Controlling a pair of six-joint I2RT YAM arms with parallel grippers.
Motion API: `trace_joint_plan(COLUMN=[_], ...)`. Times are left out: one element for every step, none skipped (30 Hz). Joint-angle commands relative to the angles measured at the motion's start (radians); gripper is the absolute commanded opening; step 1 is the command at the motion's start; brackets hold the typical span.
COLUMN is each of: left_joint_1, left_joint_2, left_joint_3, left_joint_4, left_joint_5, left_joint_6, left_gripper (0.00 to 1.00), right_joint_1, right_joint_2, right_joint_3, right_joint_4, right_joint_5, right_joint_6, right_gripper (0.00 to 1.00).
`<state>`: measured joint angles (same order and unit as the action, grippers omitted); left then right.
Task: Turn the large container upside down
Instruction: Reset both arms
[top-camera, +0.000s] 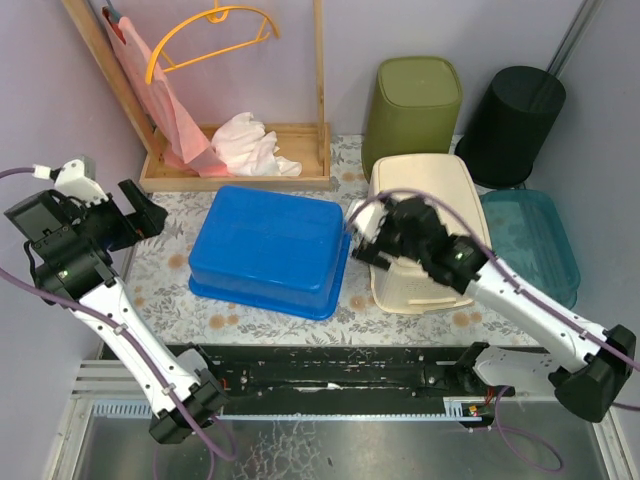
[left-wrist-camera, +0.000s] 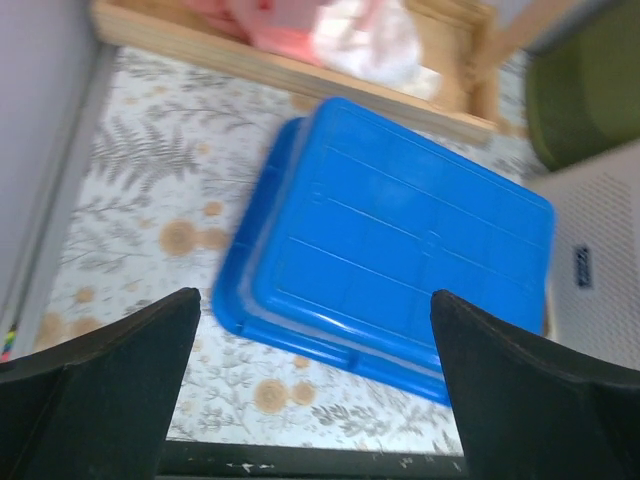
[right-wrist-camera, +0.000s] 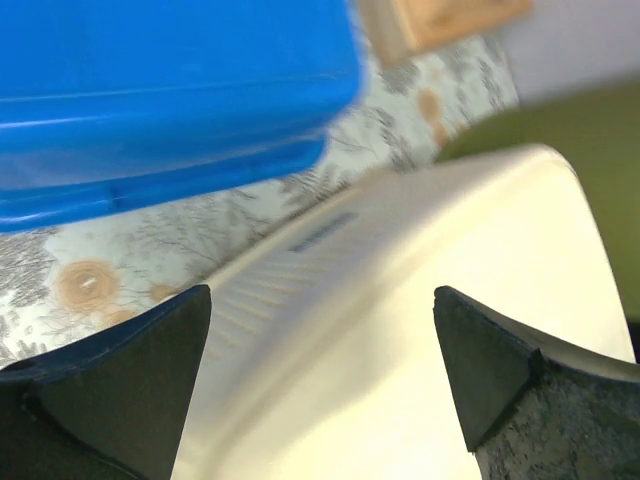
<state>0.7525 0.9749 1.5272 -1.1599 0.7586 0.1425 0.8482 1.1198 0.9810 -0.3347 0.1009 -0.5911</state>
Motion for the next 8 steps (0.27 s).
trace_joint_plan(left_joint_1=[-0.002,-0.001,0.001,0.002,0.003,0.003,0.002,0.003], left_joint_2=[0.052,0.062,0.066,0.066,0.065,0.061,0.058,0.056], left_joint_3=[-0.084,-0.108,-0.137,-0.158,-0.167,-0.171,-0.175,-0.179], left_joint_4=[0.214,0.218,0.226,0.228,0.229,0.231,0.236,0.238], left_joint_5=[-0.320,-0.337,-0.324,-0.303,-0.294,-0.300,-0.303,-0.301], left_joint_6=[-0.183,-0.196,-0.198,-0.188,-0.175,-0.165,-0.157,-0.152], left_gripper=[0.97,0.97,0.96,0.96,0.96,0.96,0.97,0.97], right_joint_1=[-0.186,-0.187,-0.187,-0.187,-0.187,-0.187,-0.187,-0.187], right_joint_2=[0.001,-0.028,-0.059,-0.083,-0.097,-0.115,-0.129,-0.126], right_joint_3=[0.174,0.148,0.124,0.102,0.078,0.048,0.014,-0.003], right_joint_4=[-0.216,-0.202,-0.184,-0.171,-0.163,-0.141,-0.088,-0.017], right_joint_5=[-0.112,-0.100,-0.088,-0.075,-0.062,-0.043,0.013,0.098], right_joint_6=[0.165,0.198,0.225,0.246,0.247,0.250,0.271,0.315], right_gripper=[0.99,0.99,0.99,0.99,0.99,0.99,0.99,0.99])
